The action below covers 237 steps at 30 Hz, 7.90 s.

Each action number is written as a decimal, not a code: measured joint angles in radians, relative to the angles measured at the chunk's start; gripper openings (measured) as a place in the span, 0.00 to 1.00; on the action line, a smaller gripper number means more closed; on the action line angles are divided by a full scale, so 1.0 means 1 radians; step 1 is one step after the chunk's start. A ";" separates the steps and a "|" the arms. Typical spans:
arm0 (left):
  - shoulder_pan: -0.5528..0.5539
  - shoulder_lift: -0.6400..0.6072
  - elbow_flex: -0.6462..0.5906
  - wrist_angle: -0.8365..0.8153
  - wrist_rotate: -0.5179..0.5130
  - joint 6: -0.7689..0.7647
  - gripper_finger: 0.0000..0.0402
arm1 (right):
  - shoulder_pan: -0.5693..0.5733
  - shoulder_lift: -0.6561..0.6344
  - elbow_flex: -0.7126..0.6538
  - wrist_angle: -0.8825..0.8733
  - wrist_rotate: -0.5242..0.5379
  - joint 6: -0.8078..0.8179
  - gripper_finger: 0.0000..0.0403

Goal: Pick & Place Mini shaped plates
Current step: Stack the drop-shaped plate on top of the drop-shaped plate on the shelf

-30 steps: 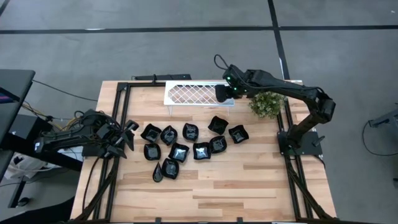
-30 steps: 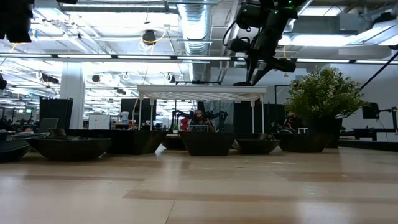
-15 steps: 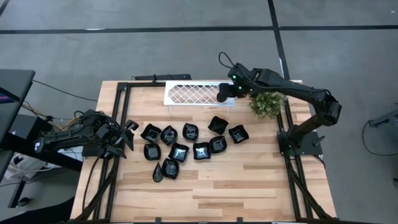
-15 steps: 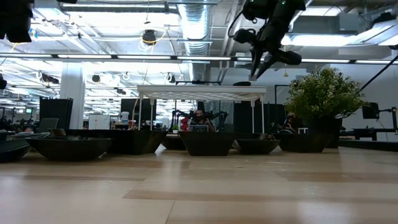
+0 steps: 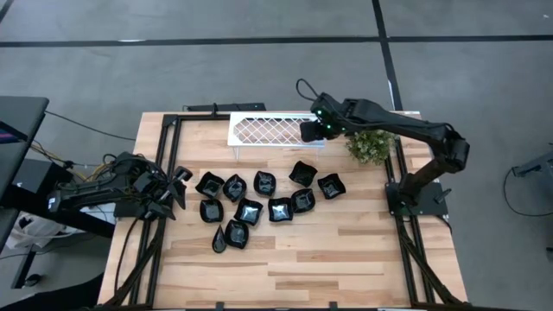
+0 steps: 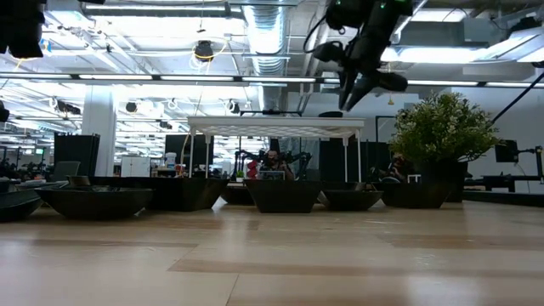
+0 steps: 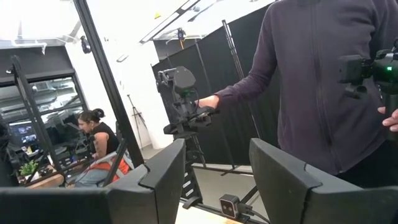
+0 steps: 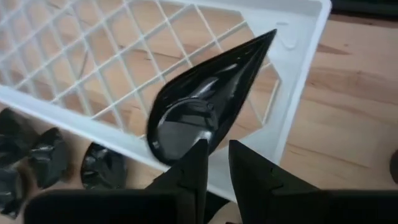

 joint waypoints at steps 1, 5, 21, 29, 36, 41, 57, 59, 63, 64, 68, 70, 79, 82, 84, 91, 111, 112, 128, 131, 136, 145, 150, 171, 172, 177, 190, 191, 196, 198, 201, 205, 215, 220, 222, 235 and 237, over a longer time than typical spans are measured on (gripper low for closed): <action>0.000 0.000 0.000 0.000 0.000 0.000 0.45 | 0.000 0.007 0.000 0.007 0.003 -0.009 0.15; 0.000 0.000 0.000 0.004 0.000 0.000 0.45 | 0.001 0.013 0.000 0.026 0.006 -0.014 0.15; 0.000 0.000 0.000 0.011 0.000 0.000 0.45 | 0.043 -0.060 0.000 0.040 0.006 -0.093 0.15; 0.000 0.000 0.000 0.019 0.000 0.000 0.45 | 0.198 -0.181 0.000 0.037 0.037 -0.233 0.15; 0.000 0.000 0.000 0.020 -0.027 -0.074 0.45 | 0.361 -0.276 0.000 0.030 0.139 -0.259 0.15; 0.000 0.000 0.000 0.019 -0.125 -0.330 0.45 | 0.469 -0.339 0.000 0.030 0.220 -0.260 0.15; -0.001 0.000 0.000 0.036 -0.136 -0.477 0.45 | 0.854 -0.565 -0.374 0.322 0.562 -0.059 0.15; -0.001 0.000 0.000 0.038 -0.136 -0.517 0.45 | 0.896 -0.586 -0.447 0.405 0.585 -0.057 0.15; -0.001 0.000 0.000 0.043 -0.136 -0.583 0.45 | 0.967 -0.623 -0.561 0.519 0.679 -0.053 0.15; -0.001 0.000 0.000 0.046 -0.136 -0.600 0.45 | 0.984 -0.632 -0.583 0.531 0.703 -0.042 0.15; -0.002 0.002 0.024 0.046 -0.135 -0.632 0.45 | 1.030 -0.697 -0.650 0.524 0.751 -0.002 0.15; -0.003 0.009 0.050 0.049 -0.135 -0.624 0.45 | 1.039 -0.748 -0.678 0.520 0.761 -0.004 0.15; -0.004 0.180 0.169 0.046 -0.116 -0.572 0.45 | 0.995 -1.018 -0.719 0.510 0.746 -0.228 0.15; -0.017 0.282 0.197 0.044 -0.101 -0.570 0.45 | 0.977 -1.105 -0.726 0.514 0.725 -0.309 0.15; -0.035 0.350 0.219 0.044 -0.101 -0.575 0.45 | 0.969 -1.158 -0.737 0.532 0.676 -0.369 0.15; -0.124 0.536 0.306 0.044 -0.102 -0.594 0.45 | 0.960 -1.273 -0.796 0.679 0.444 -0.558 0.15; -0.460 0.763 0.335 0.037 -0.161 -1.076 0.45 | 0.960 -1.298 -0.918 0.628 0.508 -0.572 0.15; -0.463 0.760 0.335 0.037 -0.161 -1.074 0.45 | 0.960 -1.298 -0.918 0.625 0.507 -0.572 0.15; -0.474 0.733 0.334 0.038 -0.380 -1.125 0.45 | 0.960 -1.298 -0.918 0.614 0.504 -0.571 0.15; -0.502 0.733 0.334 0.024 -0.432 -1.200 0.45 | 0.960 -1.298 -0.918 0.612 0.504 -0.573 0.15; -0.556 0.733 0.334 -0.186 -0.498 -1.300 0.45 | 0.960 -1.298 -0.917 0.594 0.504 -0.573 0.15; -0.604 0.733 0.333 -0.449 -0.652 -1.392 0.45 | 0.960 -1.298 -0.917 0.580 0.504 -0.573 0.15; -0.604 0.731 0.333 -0.446 -0.675 -1.391 0.45 | 0.960 -1.298 -0.917 0.580 0.504 -0.572 0.15; -0.788 0.731 0.434 -0.814 -1.099 -1.629 0.45 | 0.960 -1.298 -0.917 0.576 0.504 -0.596 0.15; -0.798 0.731 0.449 -0.872 -1.126 -1.649 0.45 | 0.960 -1.298 -0.917 0.576 0.504 -0.596 0.15; -0.808 0.751 0.477 -1.027 -1.228 -1.677 0.45 | 0.960 -1.298 -0.917 0.576 0.504 -0.597 0.15; -0.850 0.993 0.588 -1.171 -1.123 -1.669 0.45 | 0.960 -1.298 -0.917 0.576 0.504 -0.599 0.15; -0.856 1.009 0.604 -1.208 -1.126 -1.669 0.45 | 0.960 -1.298 -0.917 0.576 0.504 -0.599 0.15; -0.860 1.086 0.654 -1.249 -1.130 -1.668 0.45 | 0.960 -1.298 -0.917 0.576 0.504 -0.599 0.15; -0.860 1.112 0.670 -1.246 -1.130 -1.649 0.45 | 0.960 -1.298 -0.917 0.576 0.504 -0.599 0.15; -0.860 1.142 0.680 -1.247 -1.130 -1.645 0.45 | 0.960 -1.298 -0.917 0.574 0.504 -0.599 0.15; -0.860 1.161 0.680 -1.248 -1.150 -1.646 0.45 | 0.960 -1.298 -0.917 0.559 0.504 -0.599 0.15; -0.859 1.217 0.680 -1.269 -1.185 -1.642 0.45 | 0.960 -1.298 -0.917 0.561 0.504 -0.598 0.15; -0.858 1.240 0.680 -1.301 -1.186 -1.635 0.45 | 0.960 -1.298 -0.917 0.560 0.504 -0.598 0.15; -0.858 1.255 0.680 -1.299 -1.183 -1.626 0.45 | 0.960 -1.298 -0.917 0.560 0.504 -0.597 0.15; -0.858 1.284 0.679 -1.281 -1.172 -1.624 0.45 | 0.960 -1.298 -0.917 0.560 0.504 -0.597 0.15; -0.858 1.284 0.679 -1.282 -1.178 -1.624 0.45 | 0.960 -1.298 -0.917 0.560 0.504 -0.597 0.15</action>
